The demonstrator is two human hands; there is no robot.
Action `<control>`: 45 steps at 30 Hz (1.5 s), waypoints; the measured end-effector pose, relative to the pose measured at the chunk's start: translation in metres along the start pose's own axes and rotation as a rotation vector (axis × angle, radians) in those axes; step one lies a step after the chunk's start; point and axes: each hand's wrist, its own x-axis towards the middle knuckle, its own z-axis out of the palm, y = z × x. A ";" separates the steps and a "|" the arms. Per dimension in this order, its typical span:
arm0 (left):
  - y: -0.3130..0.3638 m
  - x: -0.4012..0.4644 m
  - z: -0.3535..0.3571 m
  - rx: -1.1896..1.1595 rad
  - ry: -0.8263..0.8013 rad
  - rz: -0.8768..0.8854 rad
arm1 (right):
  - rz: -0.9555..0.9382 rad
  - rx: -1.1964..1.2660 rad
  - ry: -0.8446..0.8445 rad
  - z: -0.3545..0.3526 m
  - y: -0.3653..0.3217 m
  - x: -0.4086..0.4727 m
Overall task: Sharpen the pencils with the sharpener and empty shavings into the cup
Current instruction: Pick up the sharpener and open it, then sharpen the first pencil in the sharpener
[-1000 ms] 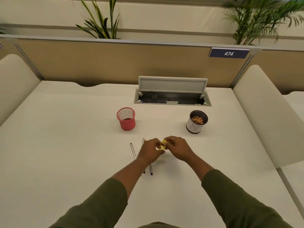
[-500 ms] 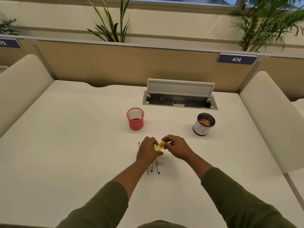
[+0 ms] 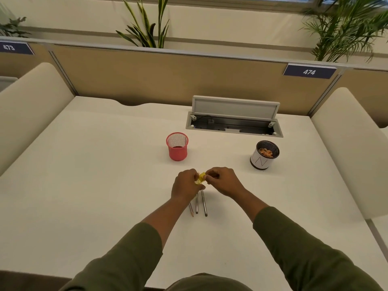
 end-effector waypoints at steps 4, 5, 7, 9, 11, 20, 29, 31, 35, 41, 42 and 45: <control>-0.005 0.003 -0.001 -0.045 -0.039 -0.007 | -0.019 -0.028 0.010 0.006 -0.004 0.005; -0.007 0.004 -0.001 -0.055 -0.054 0.002 | -0.018 -0.027 0.024 0.006 -0.004 0.006; -0.011 0.005 -0.002 -0.057 -0.076 0.022 | -0.021 -0.025 0.027 0.008 -0.005 0.007; -0.014 0.006 -0.005 -0.062 -0.078 0.036 | -0.030 -0.036 0.010 0.010 -0.007 0.009; -0.018 0.006 -0.007 -0.086 -0.069 0.031 | -0.021 -0.015 0.014 0.013 -0.008 0.011; -0.041 0.006 -0.017 -0.058 -0.073 -0.010 | 0.221 -0.051 0.037 0.035 0.004 0.024; -0.066 0.006 -0.037 -0.040 -0.088 -0.037 | 0.430 -0.329 -0.090 0.061 0.013 0.020; -0.069 0.006 -0.039 -0.038 -0.088 -0.039 | 0.452 -0.311 -0.090 0.062 0.009 0.020; -0.070 0.007 -0.037 -0.076 -0.080 -0.039 | 0.460 -0.252 -0.043 0.054 0.014 0.015; -0.060 0.013 -0.029 -0.112 -0.034 -0.024 | 0.275 -0.045 -0.006 0.020 0.027 0.000; -0.058 0.014 -0.027 -0.117 -0.033 -0.028 | 0.230 -0.064 -0.006 0.014 0.027 -0.003; -0.054 0.015 -0.022 -0.119 -0.034 -0.026 | 0.116 -0.167 0.009 -0.002 0.031 -0.012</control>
